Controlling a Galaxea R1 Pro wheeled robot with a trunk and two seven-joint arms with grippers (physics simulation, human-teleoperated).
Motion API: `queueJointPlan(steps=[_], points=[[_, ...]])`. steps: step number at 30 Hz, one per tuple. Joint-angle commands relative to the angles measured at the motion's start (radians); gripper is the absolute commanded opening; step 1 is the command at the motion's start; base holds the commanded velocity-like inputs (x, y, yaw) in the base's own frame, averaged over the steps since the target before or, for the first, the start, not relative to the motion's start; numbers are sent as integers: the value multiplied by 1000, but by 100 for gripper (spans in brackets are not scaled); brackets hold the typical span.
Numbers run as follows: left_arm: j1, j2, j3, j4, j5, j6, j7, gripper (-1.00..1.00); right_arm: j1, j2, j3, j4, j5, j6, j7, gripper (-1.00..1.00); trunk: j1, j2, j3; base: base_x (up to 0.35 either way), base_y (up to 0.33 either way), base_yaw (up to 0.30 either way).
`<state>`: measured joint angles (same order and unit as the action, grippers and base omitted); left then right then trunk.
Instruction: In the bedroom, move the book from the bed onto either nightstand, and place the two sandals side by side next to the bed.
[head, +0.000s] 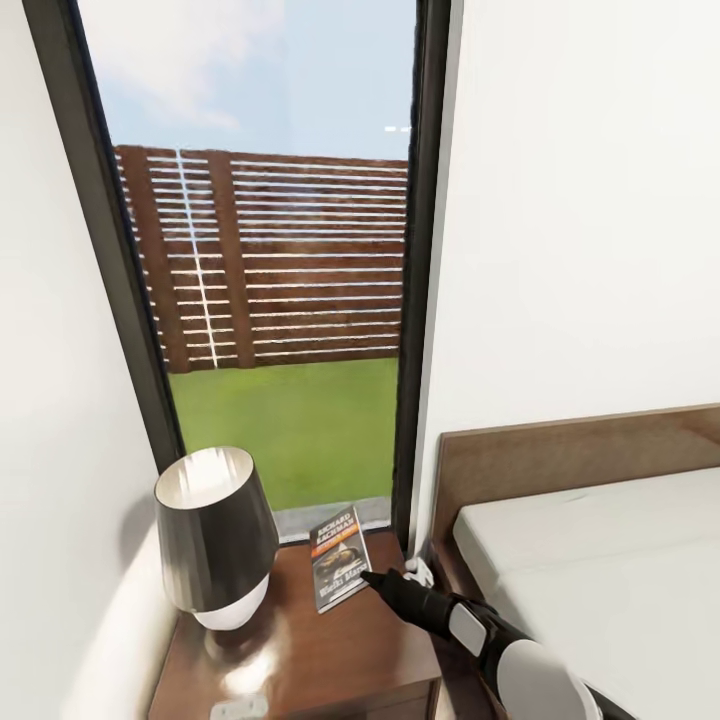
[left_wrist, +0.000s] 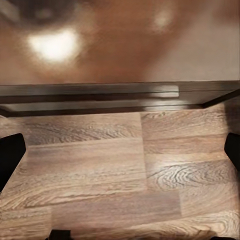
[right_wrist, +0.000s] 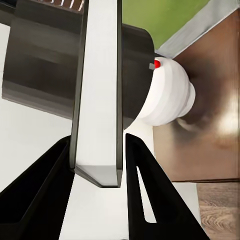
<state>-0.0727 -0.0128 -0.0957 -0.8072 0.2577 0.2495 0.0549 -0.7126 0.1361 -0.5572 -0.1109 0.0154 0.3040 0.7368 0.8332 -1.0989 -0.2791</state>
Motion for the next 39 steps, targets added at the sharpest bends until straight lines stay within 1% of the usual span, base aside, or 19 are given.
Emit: queueJointPlan(steps=[1,7,15,26,34,39], points=[[-1,0,-3,5,10,5,6,100,-1,3,-7,-2,0,10,-3,-100,4,-8,-5,0,0,0],[-1,1,-1,37,11,4,4,100,-3,13,-7,-3,0,10,-20,-100,27,-50,-23,0,0,0],[-2,1,0,80,11,3,6,100,-8,20,-7,-6,-3,10,-27,-100,58,-106,-48,0,0,0],[-2,1,0,91,12,3,9,100,-22,22,-7,-7,-49,10,-33,-100,100,-183,-83,0,0,0],[-2,1,0,93,11,4,10,100,-29,23,-8,-5,-63,10,-103,-100,131,-239,-108,0,0,0],[-2,1,0,93,11,4,11,100,-29,23,-9,-4,-66,10,-123,-100,150,-274,-124,0,0,0]])
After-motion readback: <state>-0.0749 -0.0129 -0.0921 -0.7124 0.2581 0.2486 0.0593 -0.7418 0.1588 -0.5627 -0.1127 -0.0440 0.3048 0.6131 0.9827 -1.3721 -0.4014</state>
